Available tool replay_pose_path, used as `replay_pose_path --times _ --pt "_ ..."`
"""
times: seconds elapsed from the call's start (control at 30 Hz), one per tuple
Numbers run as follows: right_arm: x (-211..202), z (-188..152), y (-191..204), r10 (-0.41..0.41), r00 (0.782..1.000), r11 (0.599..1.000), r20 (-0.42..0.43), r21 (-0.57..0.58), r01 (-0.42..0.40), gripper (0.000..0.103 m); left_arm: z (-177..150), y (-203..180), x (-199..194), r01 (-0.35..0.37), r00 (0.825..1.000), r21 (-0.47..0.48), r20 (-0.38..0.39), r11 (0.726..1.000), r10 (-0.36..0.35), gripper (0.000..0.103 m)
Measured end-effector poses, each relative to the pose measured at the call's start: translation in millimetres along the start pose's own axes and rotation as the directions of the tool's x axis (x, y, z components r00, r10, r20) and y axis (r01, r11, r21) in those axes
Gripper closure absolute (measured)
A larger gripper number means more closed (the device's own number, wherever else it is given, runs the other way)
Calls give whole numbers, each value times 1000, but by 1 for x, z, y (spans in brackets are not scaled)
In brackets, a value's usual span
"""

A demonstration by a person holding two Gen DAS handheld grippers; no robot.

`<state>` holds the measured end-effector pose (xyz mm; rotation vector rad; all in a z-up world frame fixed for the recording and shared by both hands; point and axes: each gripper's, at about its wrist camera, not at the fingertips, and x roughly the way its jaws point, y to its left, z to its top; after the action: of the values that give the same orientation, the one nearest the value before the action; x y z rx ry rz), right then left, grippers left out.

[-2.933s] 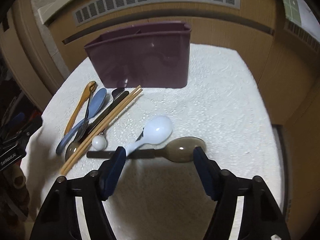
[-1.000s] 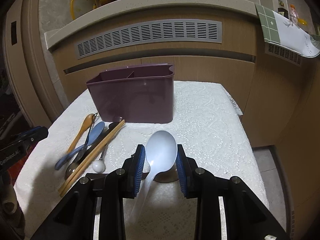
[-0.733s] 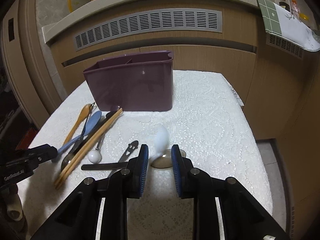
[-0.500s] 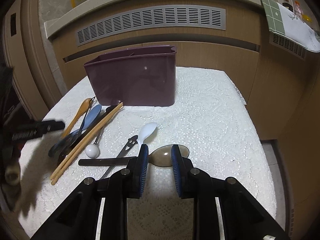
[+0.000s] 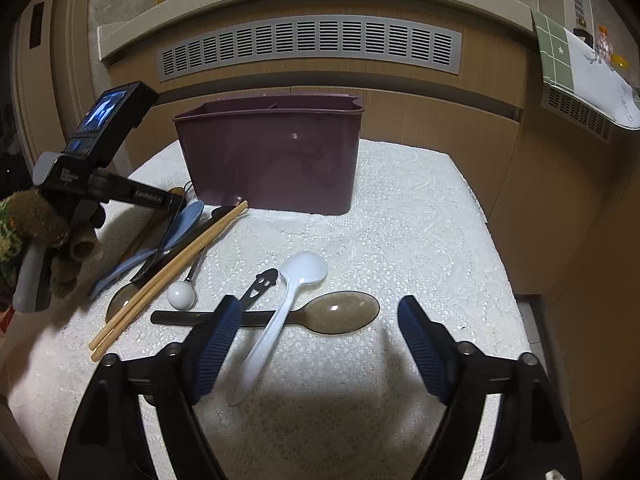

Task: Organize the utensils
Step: 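Lift the white spoon with the right tool while the left tool lifts the wooden spoon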

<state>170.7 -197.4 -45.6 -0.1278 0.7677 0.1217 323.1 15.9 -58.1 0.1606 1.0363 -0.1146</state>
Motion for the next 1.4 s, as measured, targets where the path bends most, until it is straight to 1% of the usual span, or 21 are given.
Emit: replay_pose_path --times 0.03,0.1,0.17,0.2,0.3,0.37,0.4,0.47,0.53,0.57,0.63,0.67,0.7,0.77,0.97,1.03,1.1,1.13,1.23,1.3,1.4 --pt "1 0 0 0 1000 1000 -5 0 0 20 1 0 0 -3 1000 -1 6 1000 3 65" --pt "3 1 -1 -2 1000 1000 -20 0 2 20 -4 -4 -5 -1 1000 6 24 1000 0 71" --pt "6 4 -2 -10 999 1000 -43 0 10 8 -15 -8 -11 -4 999 15 47 1000 3 71" --pt "7 5 -2 -6 999 1000 -54 -5 5 0 -25 -9 -17 17 999 17 50 1000 -18 71" --pt "10 16 2 15 997 999 -77 -30 -18 0 -55 -10 -34 70 995 11 65 998 -70 71" --pt "21 26 5 -20 994 1000 -110 -26 17 0 -75 -7 -44 110 992 4 67 994 -110 71" --pt "27 30 5 -25 992 1000 -120 -9 24 2 -82 -6 -48 123 990 0 70 992 -123 71" --pt "41 37 7 -43 986 999 -159 15 46 14 -91 -4 -54 138 987 -4 81 990 -137 71" --pt "61 43 11 -51 973 998 -225 36 61 34 -93 0 -59 156 984 -18 87 988 -154 70" --pt "68 44 13 -49 965 997 -256 42 62 37 -94 1 -62 160 984 -23 88 987 -157 70" --pt "81 43 16 -41 953 997 -301 48 58 54 -93 5 -70 171 982 -29 92 985 -168 70" --pt "80 42 19 -37 958 998 -284 41 51 60 -96 4 -76 179 980 -26 91 984 -176 67" --pt "77 42 22 -39 961 999 -275 21 46 71 -96 5 -78 189 979 -19 87 982 -186 59" --pt "70 41 26 -51 967 999 -251 -13 49 72 -96 4 -83 194 979 -5 67 981 -194 48" --pt "43 39 18 -27 986 1000 -165 3 28 72 -90 -7 -67 122 992 -2 -24 993 -122 48" --pt "37 39 17 -29 990 1000 -137 3 30 72 -85 -6 -62 109 994 -27 -21 994 -110 51" --pt "33 38 15 -40 992 999 -121 -2 40 72 -81 -5 -56 82 996 -51 -22 995 -83 67" --pt "31 37 14 -40 992 999 -118 -1 40 72 -83 -4 -51 90 995 -65 -42 994 -93 67" --pt "24 34 12 -21 993 1000 -116 11 23 72 -89 -10 -55 49 999 -50 14 998 -49 68" --pt "22 32 12 -16 993 1000 -117 15 18 72 -91 -11 -57 47 998 -66 34 997 -45 72" --pt "13 30 12 -12 995 1000 -103 17 14 72 -100 -3 -67 96 994 -132 67 987 -88 72"
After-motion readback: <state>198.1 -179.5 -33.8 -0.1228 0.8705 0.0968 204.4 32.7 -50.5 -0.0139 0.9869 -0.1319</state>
